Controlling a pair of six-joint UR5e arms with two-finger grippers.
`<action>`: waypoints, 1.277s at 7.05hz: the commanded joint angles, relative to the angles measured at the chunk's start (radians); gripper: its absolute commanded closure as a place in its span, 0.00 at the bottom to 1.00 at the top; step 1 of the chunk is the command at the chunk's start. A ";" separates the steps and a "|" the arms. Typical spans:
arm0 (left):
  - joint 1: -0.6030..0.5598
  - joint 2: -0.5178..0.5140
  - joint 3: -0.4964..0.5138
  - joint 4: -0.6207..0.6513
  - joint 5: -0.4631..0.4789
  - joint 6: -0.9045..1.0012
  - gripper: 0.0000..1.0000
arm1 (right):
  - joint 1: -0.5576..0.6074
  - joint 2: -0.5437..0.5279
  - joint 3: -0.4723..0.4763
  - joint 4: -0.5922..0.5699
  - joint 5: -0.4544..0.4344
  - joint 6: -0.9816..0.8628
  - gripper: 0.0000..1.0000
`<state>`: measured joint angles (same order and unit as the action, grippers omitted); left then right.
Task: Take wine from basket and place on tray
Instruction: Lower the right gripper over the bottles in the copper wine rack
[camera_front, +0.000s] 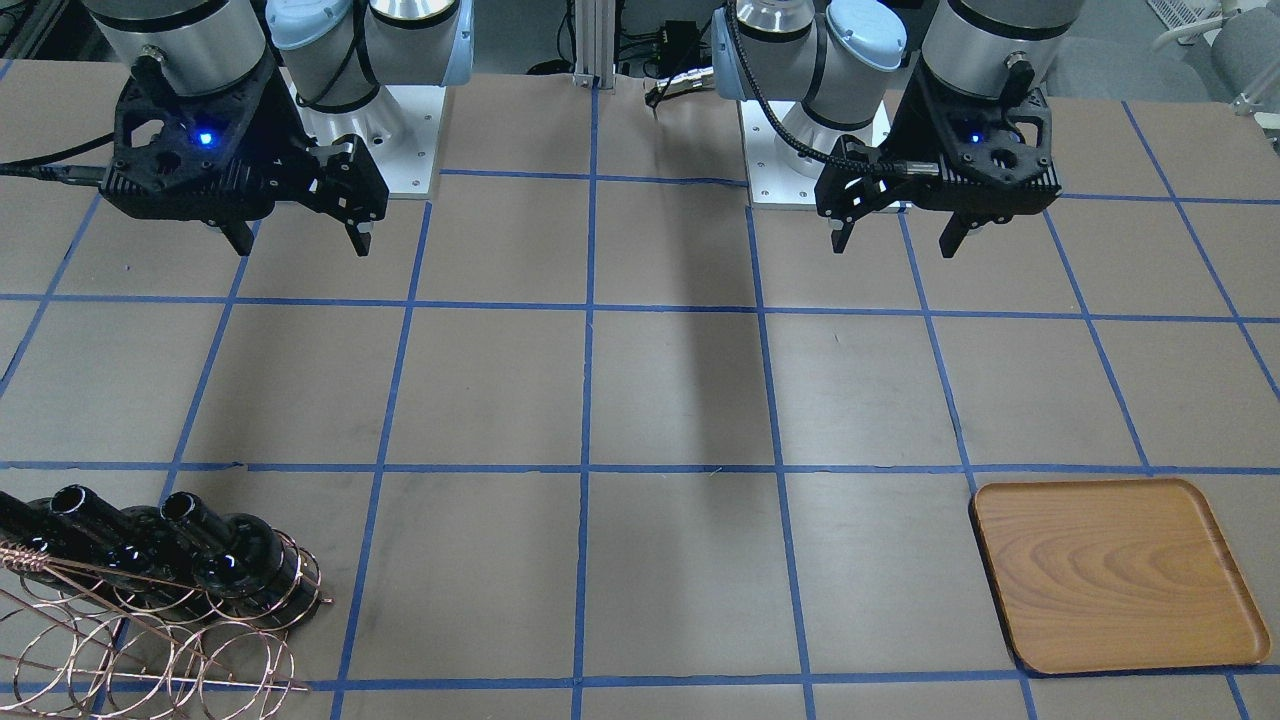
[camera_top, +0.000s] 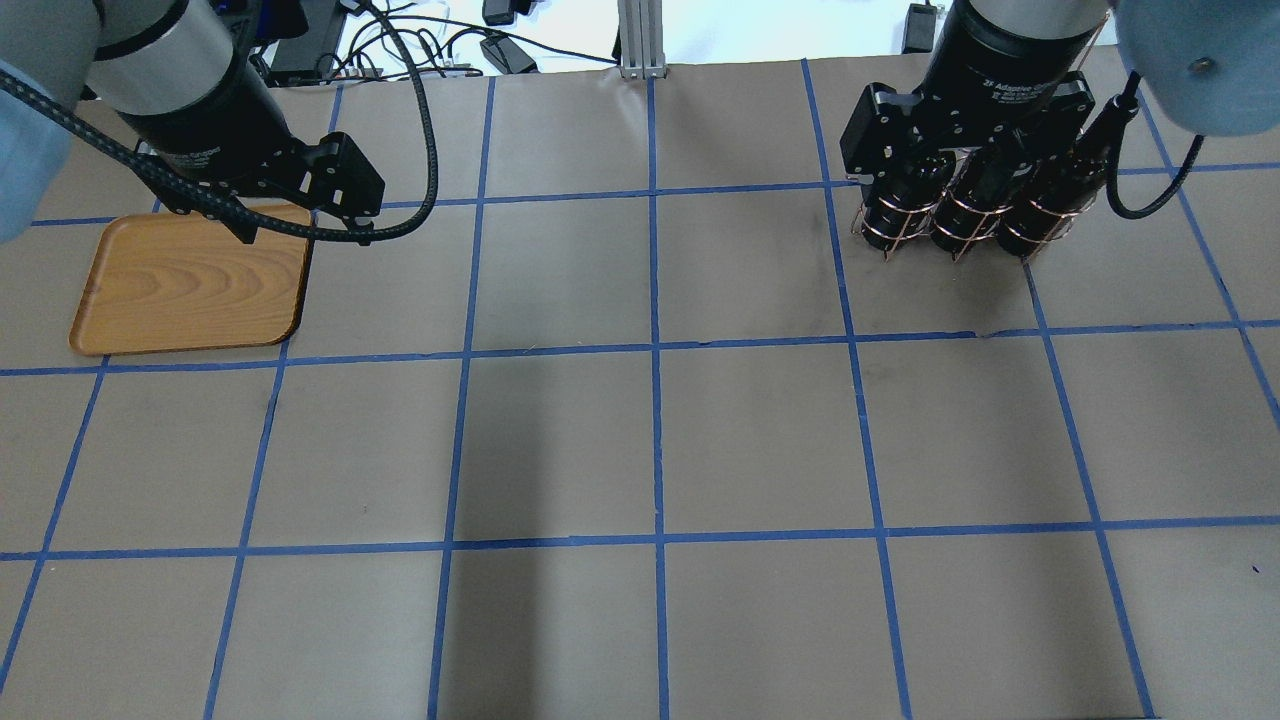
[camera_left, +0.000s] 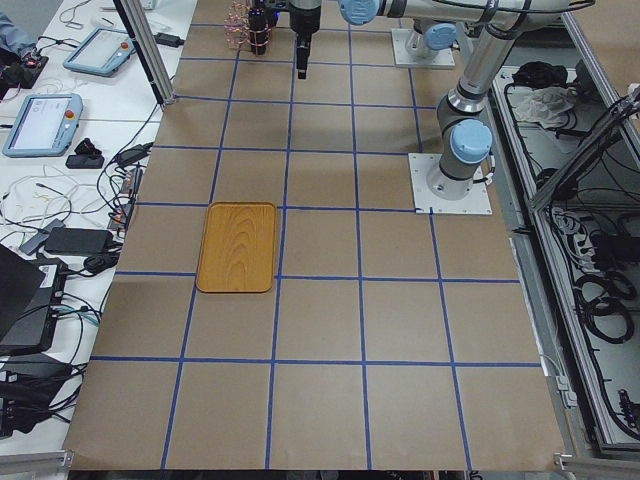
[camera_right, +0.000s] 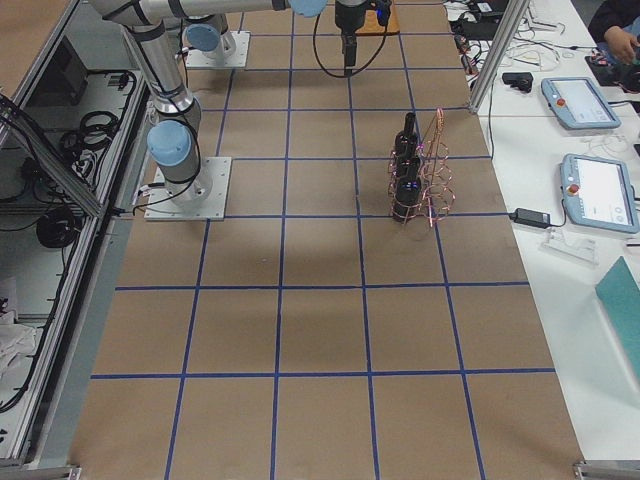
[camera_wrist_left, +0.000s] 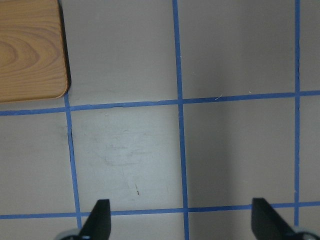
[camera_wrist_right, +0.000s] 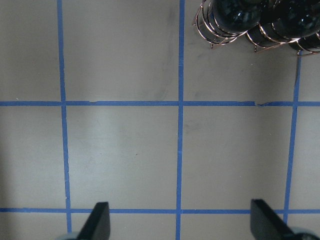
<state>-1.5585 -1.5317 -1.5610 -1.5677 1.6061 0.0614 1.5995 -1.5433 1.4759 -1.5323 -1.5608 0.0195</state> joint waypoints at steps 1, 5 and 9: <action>0.000 0.001 -0.001 0.000 0.000 0.000 0.00 | -0.032 0.000 -0.012 -0.011 0.002 -0.003 0.00; 0.000 0.001 -0.001 0.000 0.000 0.000 0.00 | -0.235 0.011 -0.022 -0.102 0.010 -0.315 0.00; 0.000 0.001 -0.002 0.000 -0.006 0.000 0.00 | -0.286 0.146 -0.020 -0.279 0.015 -0.418 0.08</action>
<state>-1.5585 -1.5314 -1.5630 -1.5677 1.5998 0.0614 1.3174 -1.4373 1.4551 -1.7751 -1.5469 -0.3895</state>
